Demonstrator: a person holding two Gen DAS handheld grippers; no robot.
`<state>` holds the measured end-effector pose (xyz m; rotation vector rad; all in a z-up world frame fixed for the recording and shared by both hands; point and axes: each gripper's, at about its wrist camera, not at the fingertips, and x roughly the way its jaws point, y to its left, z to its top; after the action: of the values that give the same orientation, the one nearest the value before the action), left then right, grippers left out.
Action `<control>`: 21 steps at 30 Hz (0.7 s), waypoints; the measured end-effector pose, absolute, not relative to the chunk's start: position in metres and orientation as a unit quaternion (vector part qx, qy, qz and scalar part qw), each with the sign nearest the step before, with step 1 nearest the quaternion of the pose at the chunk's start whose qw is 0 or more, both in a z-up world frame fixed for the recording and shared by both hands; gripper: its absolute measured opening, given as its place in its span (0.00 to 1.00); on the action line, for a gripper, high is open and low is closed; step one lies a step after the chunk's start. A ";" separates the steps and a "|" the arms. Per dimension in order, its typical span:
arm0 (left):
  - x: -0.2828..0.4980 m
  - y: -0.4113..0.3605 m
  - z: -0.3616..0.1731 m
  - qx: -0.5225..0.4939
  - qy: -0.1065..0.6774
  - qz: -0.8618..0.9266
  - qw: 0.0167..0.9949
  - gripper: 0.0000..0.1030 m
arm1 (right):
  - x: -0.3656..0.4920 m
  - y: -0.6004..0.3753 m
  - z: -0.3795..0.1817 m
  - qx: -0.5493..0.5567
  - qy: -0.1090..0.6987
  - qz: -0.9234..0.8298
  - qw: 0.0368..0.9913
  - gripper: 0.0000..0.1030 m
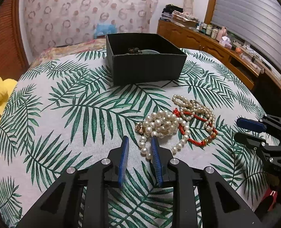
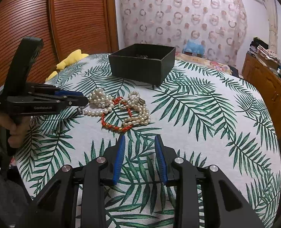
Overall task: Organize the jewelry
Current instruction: 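Move both grippers back to the pearl necklaces, then grasp a pearl necklace with the left gripper while the right gripper grasps another pearl strand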
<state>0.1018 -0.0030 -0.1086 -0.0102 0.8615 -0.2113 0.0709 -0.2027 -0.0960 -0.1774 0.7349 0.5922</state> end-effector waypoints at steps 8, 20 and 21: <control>0.090 -0.005 -0.103 0.007 0.403 -0.112 0.908 0.07 | 0.074 -0.204 -0.097 -0.079 0.359 0.279 0.887 0.33; 0.042 -0.001 -0.042 -0.008 0.322 -0.128 0.938 0.07 | 0.075 -0.202 -0.099 -0.084 0.362 0.277 0.886 0.33; 0.039 0.000 -0.037 -0.010 0.316 -0.128 0.940 0.07 | 0.075 -0.202 -0.099 -0.082 0.362 0.277 0.886 0.33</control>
<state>0.0389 -0.0001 -0.0372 -0.0194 0.6454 -0.2612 0.0749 -0.2025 -0.0992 -0.1713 0.7533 0.5769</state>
